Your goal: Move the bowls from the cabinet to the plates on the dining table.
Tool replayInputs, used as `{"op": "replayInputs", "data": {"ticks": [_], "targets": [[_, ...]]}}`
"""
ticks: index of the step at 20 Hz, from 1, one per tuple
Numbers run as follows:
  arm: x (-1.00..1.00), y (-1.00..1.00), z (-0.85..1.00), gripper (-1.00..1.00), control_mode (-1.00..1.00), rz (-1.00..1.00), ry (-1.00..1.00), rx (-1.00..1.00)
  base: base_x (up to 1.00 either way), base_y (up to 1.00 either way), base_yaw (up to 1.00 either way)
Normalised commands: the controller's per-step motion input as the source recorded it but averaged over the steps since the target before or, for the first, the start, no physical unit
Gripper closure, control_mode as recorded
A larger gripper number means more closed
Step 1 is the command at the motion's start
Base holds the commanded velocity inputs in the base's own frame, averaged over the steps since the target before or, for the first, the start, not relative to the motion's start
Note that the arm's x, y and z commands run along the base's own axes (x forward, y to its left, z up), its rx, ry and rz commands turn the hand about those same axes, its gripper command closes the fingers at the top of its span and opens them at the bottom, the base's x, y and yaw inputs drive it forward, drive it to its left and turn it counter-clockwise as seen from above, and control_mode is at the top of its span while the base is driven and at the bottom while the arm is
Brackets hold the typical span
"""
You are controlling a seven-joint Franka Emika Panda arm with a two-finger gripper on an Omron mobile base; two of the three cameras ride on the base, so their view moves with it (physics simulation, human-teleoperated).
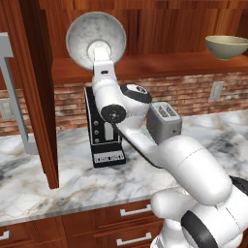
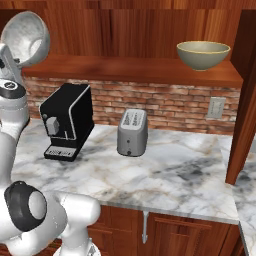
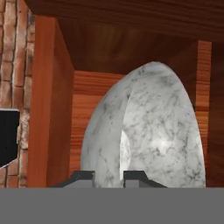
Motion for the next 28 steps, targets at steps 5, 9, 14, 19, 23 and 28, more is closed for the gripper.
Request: {"op": "replayInputs", "data": {"ticks": [5, 9, 14, 19, 23, 28], "targets": [[-1.0, -0.1, -0.3, 1.0, -1.0, 0.06, -0.04, 0.0, 0.0, 0.0, 0.0], [-1.0, -0.15, -0.21, 1.0, -1.0, 0.05, -0.01, 0.01, 0.0, 0.0, 0.0], [-1.0, -0.11, -0.34, 1.0, -1.0, 0.05, 0.0, 0.02, 0.0, 0.0, 0.0], [-1.0, -0.04, -0.15, 1.0, -1.0, 0.02, 0.0, 0.08, 0.0, 0.0, 0.0], [-0.85, 0.0, 0.21, 1.0, -1.0, 0.0, 0.04, 0.15, 0.0, 0.0, 0.0], [-0.72, 0.0, 0.64, 1.0, -1.0, 0.0, 0.12, 0.25, 0.0, 0.0, 0.0]]}}
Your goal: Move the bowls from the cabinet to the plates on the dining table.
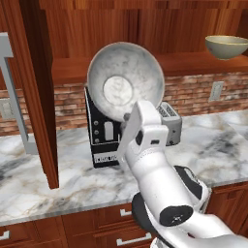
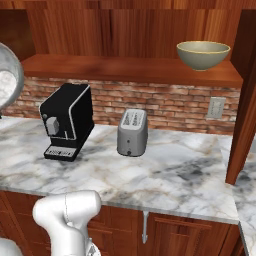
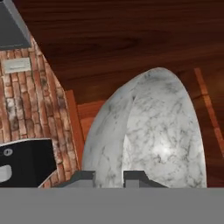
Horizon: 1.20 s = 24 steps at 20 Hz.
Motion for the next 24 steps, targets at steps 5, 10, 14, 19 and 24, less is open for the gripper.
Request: {"op": "replayInputs", "data": {"ticks": [5, 10, 14, 19, 24], "targets": [[-0.69, 0.0, 0.41, 1.0, -1.0, 0.0, 0.16, 0.29, 0.0, 0.0, 0.0], [-0.68, 0.0, 0.01, 1.0, -1.0, 0.0, 0.2, 0.22, 0.0, 0.0, 0.0], [-0.53, 0.0, -0.26, 1.0, -1.0, 0.0, 0.2, 0.07, 0.0, 0.0, 0.0], [-0.1, -0.13, -0.3, 1.0, -1.0, 0.0, 0.13, -0.03, 0.0, 0.0, 0.0], [0.17, -0.36, -0.41, 1.0, -1.0, 0.0, 0.04, -0.17, 0.0, 0.0, 0.0]]}}
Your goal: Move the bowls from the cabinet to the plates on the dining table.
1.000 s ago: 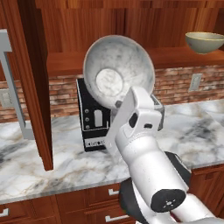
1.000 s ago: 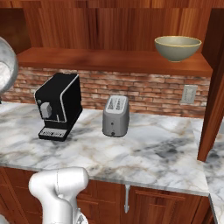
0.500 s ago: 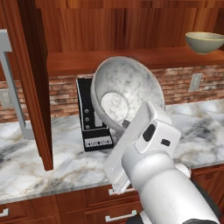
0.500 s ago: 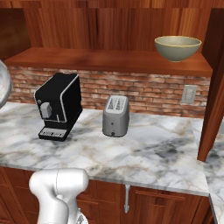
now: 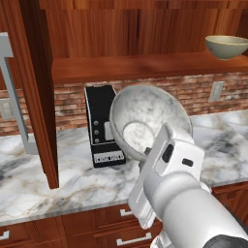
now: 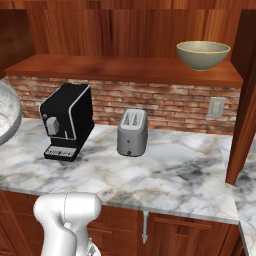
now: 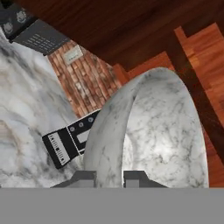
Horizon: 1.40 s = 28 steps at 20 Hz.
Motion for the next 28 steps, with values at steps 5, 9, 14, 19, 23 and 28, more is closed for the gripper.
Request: {"op": "replayInputs", "data": {"ticks": [5, 9, 14, 19, 23, 28], "targets": [[0.2, -0.38, -0.6, 1.0, -1.0, 0.0, 0.04, -0.23, 0.0, 0.0, 0.0], [0.19, -0.22, -0.9, 1.0, -1.0, 0.0, 0.05, -0.29, 0.0, 0.0, 0.0], [0.18, -0.29, -0.74, 1.0, -1.0, 0.0, 0.01, -0.25, 0.0, 0.0, 0.0], [0.27, -0.48, -0.51, 1.0, -1.0, 0.0, 0.0, -0.16, 0.0, 0.0, 0.0], [0.29, -0.45, -0.41, 1.0, -1.0, 0.0, 0.0, -0.09, 0.0, 0.0, 0.0], [0.26, -0.37, -0.33, 1.0, -1.0, 0.0, 0.0, -0.05, 0.0, 0.0, 0.0]]}}
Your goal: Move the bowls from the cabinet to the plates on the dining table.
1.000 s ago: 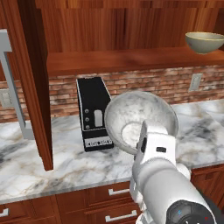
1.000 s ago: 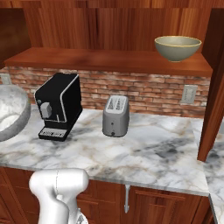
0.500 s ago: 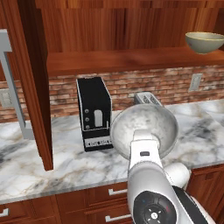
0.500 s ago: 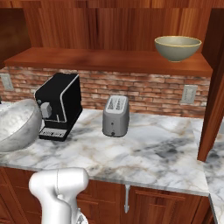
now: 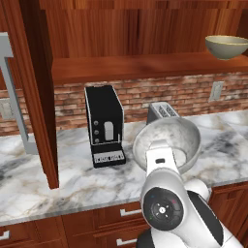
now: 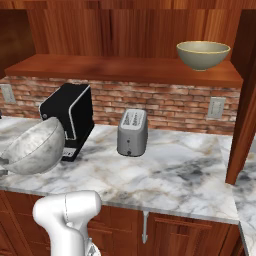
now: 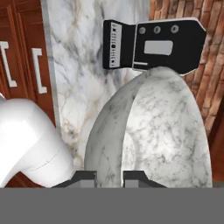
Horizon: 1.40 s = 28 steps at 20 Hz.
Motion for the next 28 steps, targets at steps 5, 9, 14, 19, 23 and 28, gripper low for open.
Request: {"op": "replayInputs", "data": {"ticks": [5, 9, 14, 19, 23, 28], "targets": [[0.03, -0.06, -0.07, 1.0, 1.0, 0.0, 0.0, -0.01, 0.01, -0.2, 0.03], [0.0, 0.0, 0.0, 1.0, 1.0, 0.0, 0.0, 0.0, -0.26, -0.07, 0.07], [0.0, 0.0, 0.0, 1.0, 1.0, 0.0, 0.0, 0.0, -0.72, 0.02, 0.11], [0.0, 0.0, 0.0, 1.0, 1.0, 0.0, 0.0, 0.0, -0.98, 0.12, 0.13], [0.0, 0.0, 0.0, 1.0, 1.0, 0.0, 0.0, 0.0, -0.6, 0.16, 0.11], [0.0, 0.0, 0.0, 1.0, 1.0, 0.0, 0.0, 0.0, -0.03, 0.25, 0.17]]}}
